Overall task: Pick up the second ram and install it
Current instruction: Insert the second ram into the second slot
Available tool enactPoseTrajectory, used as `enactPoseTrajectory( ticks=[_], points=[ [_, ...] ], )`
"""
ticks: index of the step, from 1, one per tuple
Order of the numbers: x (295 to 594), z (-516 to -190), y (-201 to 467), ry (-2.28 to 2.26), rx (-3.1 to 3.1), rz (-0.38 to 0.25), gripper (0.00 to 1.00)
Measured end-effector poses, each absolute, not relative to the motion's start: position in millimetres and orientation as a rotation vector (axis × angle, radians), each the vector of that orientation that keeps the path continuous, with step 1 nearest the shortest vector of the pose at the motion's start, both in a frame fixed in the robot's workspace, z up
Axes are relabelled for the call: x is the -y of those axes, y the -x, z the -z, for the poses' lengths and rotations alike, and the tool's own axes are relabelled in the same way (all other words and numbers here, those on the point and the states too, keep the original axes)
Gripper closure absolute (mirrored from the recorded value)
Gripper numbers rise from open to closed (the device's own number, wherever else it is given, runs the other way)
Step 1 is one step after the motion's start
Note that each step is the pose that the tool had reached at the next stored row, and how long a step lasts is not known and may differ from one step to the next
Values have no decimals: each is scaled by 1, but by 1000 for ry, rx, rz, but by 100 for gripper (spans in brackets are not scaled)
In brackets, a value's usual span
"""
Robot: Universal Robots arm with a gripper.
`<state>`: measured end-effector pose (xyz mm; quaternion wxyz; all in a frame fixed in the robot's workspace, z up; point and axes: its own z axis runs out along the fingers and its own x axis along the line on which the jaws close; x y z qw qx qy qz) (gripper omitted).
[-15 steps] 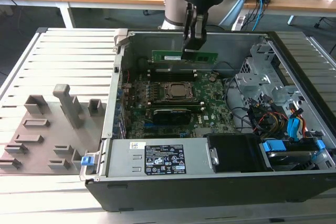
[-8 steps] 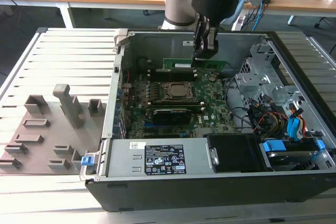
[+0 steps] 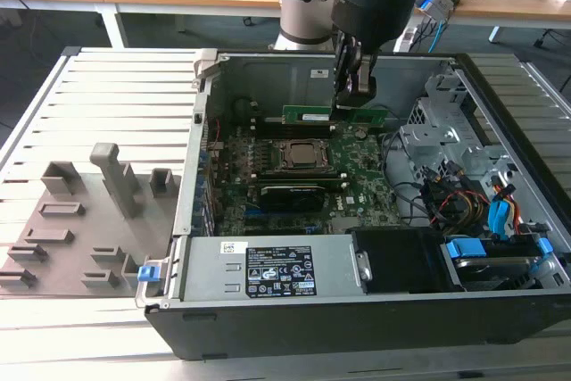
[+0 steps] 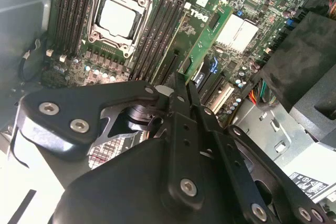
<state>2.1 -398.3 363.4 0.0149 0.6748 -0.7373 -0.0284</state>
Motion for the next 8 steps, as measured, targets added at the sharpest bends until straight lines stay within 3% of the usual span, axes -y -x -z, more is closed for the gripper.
enactPoseTrajectory(
  ticks=[8],
  points=[
    [398, -356, -2, -2100, 2294, 88, 86]
  ],
)
